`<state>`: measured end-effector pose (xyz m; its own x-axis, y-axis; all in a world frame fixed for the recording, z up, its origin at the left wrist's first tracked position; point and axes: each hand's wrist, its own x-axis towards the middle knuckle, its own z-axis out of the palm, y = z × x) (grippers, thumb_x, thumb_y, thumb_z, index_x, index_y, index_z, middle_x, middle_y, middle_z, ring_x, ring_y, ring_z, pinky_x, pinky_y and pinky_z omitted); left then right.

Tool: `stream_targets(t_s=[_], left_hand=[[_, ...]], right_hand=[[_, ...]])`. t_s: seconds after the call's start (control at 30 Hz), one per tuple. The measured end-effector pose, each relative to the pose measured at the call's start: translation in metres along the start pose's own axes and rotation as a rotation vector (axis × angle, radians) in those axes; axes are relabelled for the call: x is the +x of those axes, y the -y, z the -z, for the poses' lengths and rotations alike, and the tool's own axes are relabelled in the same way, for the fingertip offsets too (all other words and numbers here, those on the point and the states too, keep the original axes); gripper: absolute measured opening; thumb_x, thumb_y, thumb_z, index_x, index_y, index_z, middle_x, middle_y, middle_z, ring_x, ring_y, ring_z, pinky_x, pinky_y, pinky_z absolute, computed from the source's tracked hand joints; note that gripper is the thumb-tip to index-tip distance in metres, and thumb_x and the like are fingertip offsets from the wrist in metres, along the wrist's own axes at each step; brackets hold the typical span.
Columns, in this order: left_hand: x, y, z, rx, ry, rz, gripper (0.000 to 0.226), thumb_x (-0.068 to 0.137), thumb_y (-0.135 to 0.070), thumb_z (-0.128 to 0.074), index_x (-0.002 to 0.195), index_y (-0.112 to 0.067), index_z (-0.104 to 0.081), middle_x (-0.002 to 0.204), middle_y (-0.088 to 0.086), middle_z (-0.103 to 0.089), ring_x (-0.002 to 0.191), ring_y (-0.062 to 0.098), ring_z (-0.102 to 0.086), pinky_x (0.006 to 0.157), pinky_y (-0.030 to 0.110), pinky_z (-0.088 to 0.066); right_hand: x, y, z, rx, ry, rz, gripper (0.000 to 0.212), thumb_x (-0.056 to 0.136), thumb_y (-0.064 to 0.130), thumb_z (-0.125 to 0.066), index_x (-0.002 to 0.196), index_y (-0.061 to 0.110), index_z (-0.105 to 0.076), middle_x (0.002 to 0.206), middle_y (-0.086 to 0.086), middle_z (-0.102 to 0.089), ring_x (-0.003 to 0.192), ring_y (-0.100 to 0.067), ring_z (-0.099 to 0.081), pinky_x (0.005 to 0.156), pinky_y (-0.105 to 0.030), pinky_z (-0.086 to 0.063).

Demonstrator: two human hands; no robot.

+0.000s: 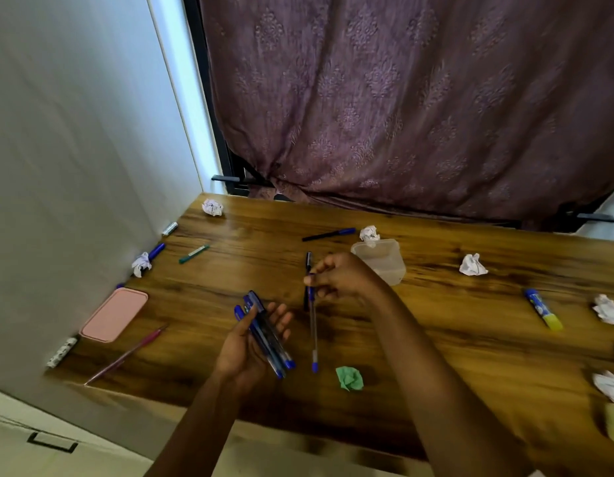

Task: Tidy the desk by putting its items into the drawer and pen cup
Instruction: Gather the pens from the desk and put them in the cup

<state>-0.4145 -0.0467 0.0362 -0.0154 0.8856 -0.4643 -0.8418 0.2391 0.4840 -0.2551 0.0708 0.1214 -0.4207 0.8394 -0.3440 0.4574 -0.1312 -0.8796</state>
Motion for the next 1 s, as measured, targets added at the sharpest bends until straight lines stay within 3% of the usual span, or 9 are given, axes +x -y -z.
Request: stream_targets(t_s=[0.1, 0.27, 0.4, 0.53, 0.63, 0.73, 0.87, 0.93, 1.0], left_hand=[[-0.001, 0.000, -0.007, -0.005, 0.046, 0.023, 0.068, 0.070, -0.036, -0.078, 0.125, -0.001, -0.057, 0.124, 0.018, -0.062, 0.101, 0.029, -0.067, 0.083, 0.041, -0.056], [-0.004, -0.003, -0.012, -0.036, 0.066, 0.045, 0.076, 0.088, -0.065, -0.037, 0.125, -0.003, -0.058, 0.132, 0.021, -0.055, 0.111, 0.034, -0.062, 0.091, 0.043, -0.050], [-0.006, -0.003, -0.015, -0.073, 0.086, 0.046, 0.089, 0.083, -0.073, -0.034, 0.122, 0.003, -0.059, 0.121, 0.027, -0.060, 0.101, 0.038, -0.066, 0.080, 0.049, -0.055], [-0.002, -0.002, -0.012, -0.049, 0.076, 0.056, 0.091, 0.081, -0.077, -0.032, 0.116, 0.000, -0.064, 0.119, 0.023, -0.063, 0.101, 0.034, -0.066, 0.090, 0.044, -0.051], [0.000, -0.002, -0.013, -0.026, 0.091, 0.027, 0.084, 0.079, -0.073, -0.039, 0.110, -0.001, -0.069, 0.126, 0.021, -0.060, 0.103, 0.030, -0.066, 0.088, 0.040, -0.052], [0.005, -0.005, -0.010, 0.000, 0.112, -0.030, 0.081, 0.059, -0.065, -0.073, 0.111, -0.003, -0.068, 0.129, 0.019, -0.058, 0.107, 0.029, -0.065, 0.080, 0.039, -0.058], [0.010, -0.007, -0.002, -0.058, 0.071, -0.016, 0.071, 0.084, -0.060, -0.041, 0.120, -0.002, -0.062, 0.133, 0.019, -0.055, 0.110, 0.029, -0.063, 0.083, 0.041, -0.055], [0.009, -0.009, -0.004, -0.046, 0.067, -0.023, 0.066, 0.077, -0.052, -0.065, 0.119, -0.002, -0.061, 0.133, 0.019, -0.055, 0.116, 0.030, -0.059, 0.087, 0.042, -0.053], [0.011, -0.011, -0.003, -0.043, 0.099, -0.035, 0.083, 0.053, -0.040, -0.089, 0.122, -0.002, -0.060, 0.131, 0.018, -0.057, 0.118, 0.030, -0.057, 0.089, 0.042, -0.052]], right_hand=[[0.003, 0.032, -0.020, -0.199, 0.069, 0.105, 0.018, 0.078, 0.020, -0.076, 0.089, 0.010, -0.065, 0.070, 0.001, -0.067, 0.056, -0.007, -0.059, 0.048, -0.017, -0.044], [0.019, 0.047, -0.058, -0.483, 0.076, 0.178, 0.029, 0.070, 0.030, -0.081, 0.086, 0.009, -0.070, 0.077, -0.004, -0.072, 0.068, -0.016, -0.068, 0.069, -0.033, -0.056], [0.022, 0.052, -0.075, -0.660, 0.060, 0.239, 0.032, 0.069, 0.036, -0.081, 0.089, 0.013, -0.071, 0.089, -0.003, -0.072, 0.082, -0.019, -0.067, 0.073, -0.032, -0.054], [0.025, 0.055, -0.081, -0.704, 0.006, 0.283, 0.035, 0.070, 0.042, -0.078, 0.091, 0.015, -0.071, 0.095, -0.001, -0.071, 0.087, -0.018, -0.065, 0.073, -0.029, -0.052], [0.029, 0.053, -0.058, -0.489, -0.091, 0.255, 0.030, 0.076, 0.038, -0.074, 0.094, 0.015, -0.067, 0.097, 0.001, -0.068, 0.086, -0.013, -0.061, 0.065, -0.025, -0.044], [0.039, 0.033, -0.021, -0.385, -0.261, 0.172, 0.023, 0.082, 0.033, -0.070, 0.095, 0.014, -0.064, 0.097, 0.000, -0.066, 0.085, -0.014, -0.058, 0.067, -0.025, -0.039], [0.064, -0.013, -0.009, -0.573, -0.343, -0.074, 0.024, 0.086, 0.032, -0.065, 0.099, 0.013, -0.065, 0.102, -0.004, -0.068, 0.096, -0.021, -0.062, 0.077, -0.030, -0.048], [0.072, -0.027, -0.022, -0.628, -0.313, -0.131, 0.040, 0.084, 0.038, -0.067, 0.111, 0.010, -0.061, 0.111, -0.008, -0.065, 0.104, -0.025, -0.061, 0.081, -0.032, -0.046], [0.078, -0.034, -0.036, -0.649, -0.296, -0.150, 0.049, 0.083, 0.038, -0.067, 0.120, 0.007, -0.057, 0.121, -0.011, -0.060, 0.114, -0.028, -0.055, 0.091, -0.035, -0.043]])
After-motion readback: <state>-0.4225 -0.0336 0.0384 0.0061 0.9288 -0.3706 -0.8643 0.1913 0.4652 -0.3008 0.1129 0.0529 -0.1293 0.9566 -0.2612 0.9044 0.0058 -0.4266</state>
